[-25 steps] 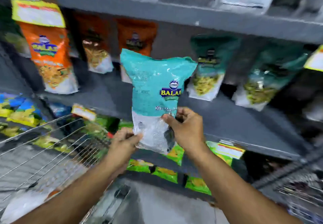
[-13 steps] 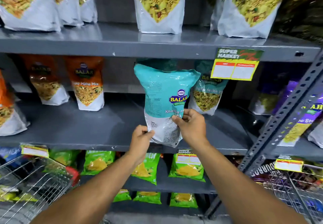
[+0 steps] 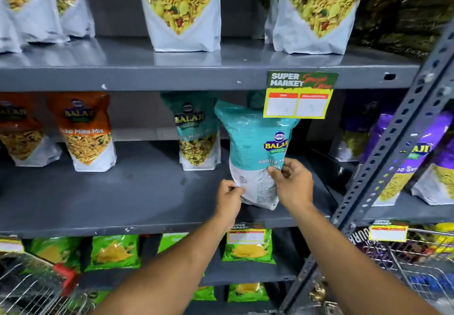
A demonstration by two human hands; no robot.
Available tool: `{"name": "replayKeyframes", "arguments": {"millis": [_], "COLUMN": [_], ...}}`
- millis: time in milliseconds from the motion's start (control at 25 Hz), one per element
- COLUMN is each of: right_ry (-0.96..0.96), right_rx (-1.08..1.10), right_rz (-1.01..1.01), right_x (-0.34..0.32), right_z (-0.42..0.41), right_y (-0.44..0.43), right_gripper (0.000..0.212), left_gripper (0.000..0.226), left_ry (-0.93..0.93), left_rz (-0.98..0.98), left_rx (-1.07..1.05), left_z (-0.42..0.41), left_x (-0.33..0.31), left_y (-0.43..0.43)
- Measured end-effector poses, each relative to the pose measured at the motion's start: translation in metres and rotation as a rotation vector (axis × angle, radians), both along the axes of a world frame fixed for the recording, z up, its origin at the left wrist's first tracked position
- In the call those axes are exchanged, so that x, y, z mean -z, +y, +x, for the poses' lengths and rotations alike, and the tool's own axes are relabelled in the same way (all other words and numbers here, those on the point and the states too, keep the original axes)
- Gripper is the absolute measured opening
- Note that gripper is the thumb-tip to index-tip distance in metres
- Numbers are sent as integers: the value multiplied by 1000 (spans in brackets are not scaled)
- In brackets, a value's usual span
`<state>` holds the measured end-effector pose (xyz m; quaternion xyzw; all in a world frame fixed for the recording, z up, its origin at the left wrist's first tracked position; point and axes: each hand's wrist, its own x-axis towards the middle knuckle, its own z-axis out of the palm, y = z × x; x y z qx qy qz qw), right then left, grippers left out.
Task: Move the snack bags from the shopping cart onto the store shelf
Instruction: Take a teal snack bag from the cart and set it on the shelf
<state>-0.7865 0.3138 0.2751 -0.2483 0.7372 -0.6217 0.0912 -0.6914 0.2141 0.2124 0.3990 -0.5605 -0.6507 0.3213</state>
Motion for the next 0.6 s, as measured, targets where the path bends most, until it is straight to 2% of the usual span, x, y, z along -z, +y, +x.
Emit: {"name": "replayKeyframes", "arguments": {"millis": [200,320,360,480,600], "right_ry": [62,74,81,175,224], "right_rx": [49,66,55,51,254], "right_rz": [42,29,27,51,19], "right_x": [24,40,40,43,69], "right_z": [-44,-55,-56,-53,-25], "right_y": [24,32,33,39,47], "right_gripper": [20,26,28,44,64], "left_gripper": [21,69,80,76,76], "left_ry": [-149,-158,-164,-191,-86], "left_rz": [-73,-101,-128,-209,-135], "left_rx": [134,219,265,386,412], "left_z": [-40,-47,-49,-52,-59], "left_x": [5,2,-3,-21,-28], "left_y": [25,14,10,-1,-11]}}
